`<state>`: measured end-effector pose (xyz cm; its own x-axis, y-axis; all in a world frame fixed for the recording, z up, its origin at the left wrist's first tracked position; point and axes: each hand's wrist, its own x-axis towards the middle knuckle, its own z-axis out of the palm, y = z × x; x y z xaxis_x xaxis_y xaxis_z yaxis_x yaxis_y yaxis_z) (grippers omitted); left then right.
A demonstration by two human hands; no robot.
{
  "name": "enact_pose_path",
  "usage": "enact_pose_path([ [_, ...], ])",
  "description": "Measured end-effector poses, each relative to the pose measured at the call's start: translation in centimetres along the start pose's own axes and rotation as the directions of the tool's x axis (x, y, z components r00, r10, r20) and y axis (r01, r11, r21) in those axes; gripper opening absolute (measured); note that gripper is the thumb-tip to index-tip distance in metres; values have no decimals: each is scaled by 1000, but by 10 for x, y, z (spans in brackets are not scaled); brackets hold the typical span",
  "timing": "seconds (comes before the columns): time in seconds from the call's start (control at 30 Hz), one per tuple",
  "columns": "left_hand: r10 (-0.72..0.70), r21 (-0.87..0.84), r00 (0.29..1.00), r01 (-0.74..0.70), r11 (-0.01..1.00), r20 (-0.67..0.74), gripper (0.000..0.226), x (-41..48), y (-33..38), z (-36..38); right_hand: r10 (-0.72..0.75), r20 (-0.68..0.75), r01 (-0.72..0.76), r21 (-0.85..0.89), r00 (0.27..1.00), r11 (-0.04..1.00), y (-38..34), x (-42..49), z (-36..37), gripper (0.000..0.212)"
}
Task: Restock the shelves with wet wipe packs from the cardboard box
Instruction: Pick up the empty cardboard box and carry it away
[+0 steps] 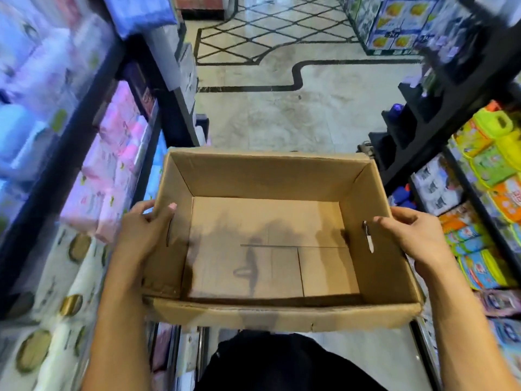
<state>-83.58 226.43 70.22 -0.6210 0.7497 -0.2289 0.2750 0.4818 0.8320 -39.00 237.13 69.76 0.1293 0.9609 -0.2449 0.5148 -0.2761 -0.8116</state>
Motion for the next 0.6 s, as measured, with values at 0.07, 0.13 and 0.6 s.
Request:
enact_pose_path([
  [0.07,24,29,999,-25,999,33,48,35,13,1,0,-7,0,-2,1000,1000,-11,19,12,49],
  [0.13,43,35,998,-45,998,56,52,65,25,5,19,-10,-19,5,1000,1000,-21,38,21,45],
  [0.6,69,124,996,-75,989,50,46,219,145,127,39,-33,-36,99,999,994,-60,236,0,11],
])
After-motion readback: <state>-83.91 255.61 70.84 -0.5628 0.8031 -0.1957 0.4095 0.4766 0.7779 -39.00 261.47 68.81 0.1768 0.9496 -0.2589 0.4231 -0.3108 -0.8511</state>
